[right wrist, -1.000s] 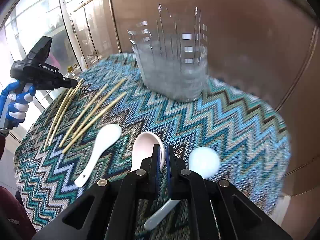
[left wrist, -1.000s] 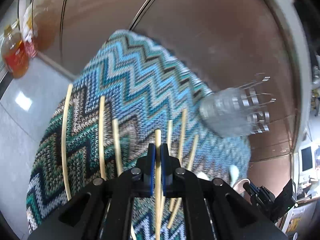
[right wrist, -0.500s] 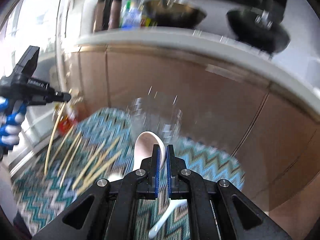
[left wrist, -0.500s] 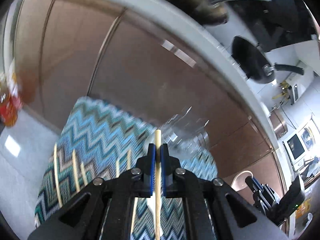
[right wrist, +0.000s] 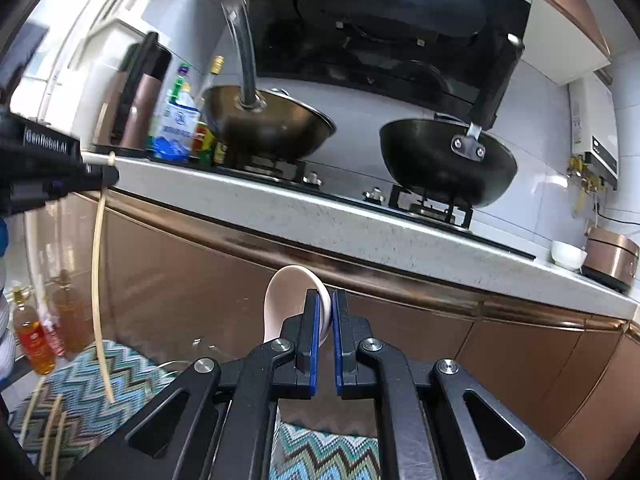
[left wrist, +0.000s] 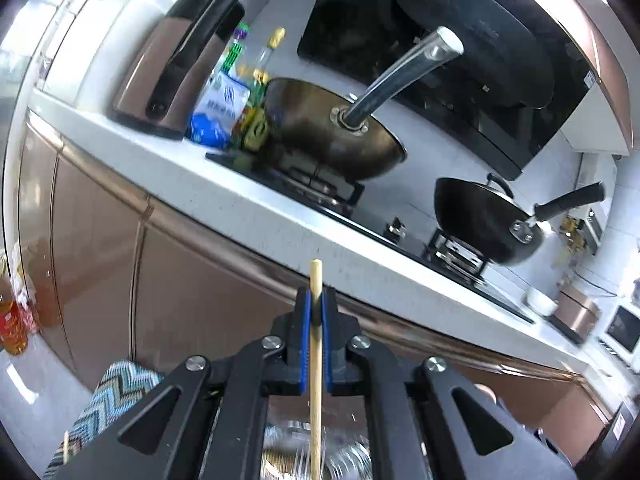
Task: Organize utensils
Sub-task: 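Lift the chopstick and spoon and carry both tools over the wire holder, then open both tools to drop the chopstick and spoon into the holder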
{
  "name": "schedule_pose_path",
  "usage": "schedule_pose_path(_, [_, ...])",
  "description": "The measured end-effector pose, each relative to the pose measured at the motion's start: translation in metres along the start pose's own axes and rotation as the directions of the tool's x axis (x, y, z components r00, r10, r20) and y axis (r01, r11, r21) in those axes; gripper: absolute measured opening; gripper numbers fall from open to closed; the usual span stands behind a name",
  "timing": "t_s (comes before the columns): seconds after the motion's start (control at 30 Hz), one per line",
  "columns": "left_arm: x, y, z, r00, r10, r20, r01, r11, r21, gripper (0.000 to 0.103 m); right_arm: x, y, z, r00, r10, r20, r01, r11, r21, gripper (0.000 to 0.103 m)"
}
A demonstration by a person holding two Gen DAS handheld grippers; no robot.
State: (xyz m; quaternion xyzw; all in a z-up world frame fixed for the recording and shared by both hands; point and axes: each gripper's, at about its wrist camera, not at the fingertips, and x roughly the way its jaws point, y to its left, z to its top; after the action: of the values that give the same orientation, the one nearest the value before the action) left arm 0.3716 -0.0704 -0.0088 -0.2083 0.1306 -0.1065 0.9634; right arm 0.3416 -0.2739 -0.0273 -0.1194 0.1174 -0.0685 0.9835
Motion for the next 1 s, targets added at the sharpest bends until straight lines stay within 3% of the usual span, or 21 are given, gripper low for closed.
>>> schedule_pose_path(0.23, [0.047,-0.015,-0.042,0.995,0.075,0.063,-0.081,0.992,0.098,0.005,0.041,0.007,-0.035,0.999,-0.042,-0.018,0.042,0.999,0.007,0.006])
schedule_pose_path(0.43, [0.067,-0.008,-0.082,0.994,0.098,0.037,-0.103,0.982,0.159,0.009,0.056,0.021,-0.065,0.999,-0.016,-0.04,0.017,1.0,0.007,0.009])
schedule_pose_path(0.5, [0.066,-0.005,-0.086,0.996,0.084,0.01,-0.084,0.984,0.155,0.029,0.056,0.024,-0.073,0.999,0.01,-0.047,-0.01,1.0,0.009,0.016])
schedule_pose_path(0.57, [0.06,-0.004,-0.085,0.996,0.084,0.014,-0.086,0.984,0.159,0.037,0.054,0.024,-0.076,0.998,0.03,-0.055,-0.029,0.999,0.025,0.027])
schedule_pose_path(0.67, [0.041,-0.006,-0.074,0.996,0.088,0.033,-0.093,0.976,0.195,0.038,0.043,0.021,-0.072,0.999,0.036,-0.036,-0.035,0.999,0.039,0.034])
schedule_pose_path(1.0, [-0.049,0.004,-0.02,0.992,0.08,0.097,-0.101,0.967,0.233,0.038,-0.028,0.006,-0.029,0.999,0.036,0.022,-0.037,0.999,0.03,0.036])
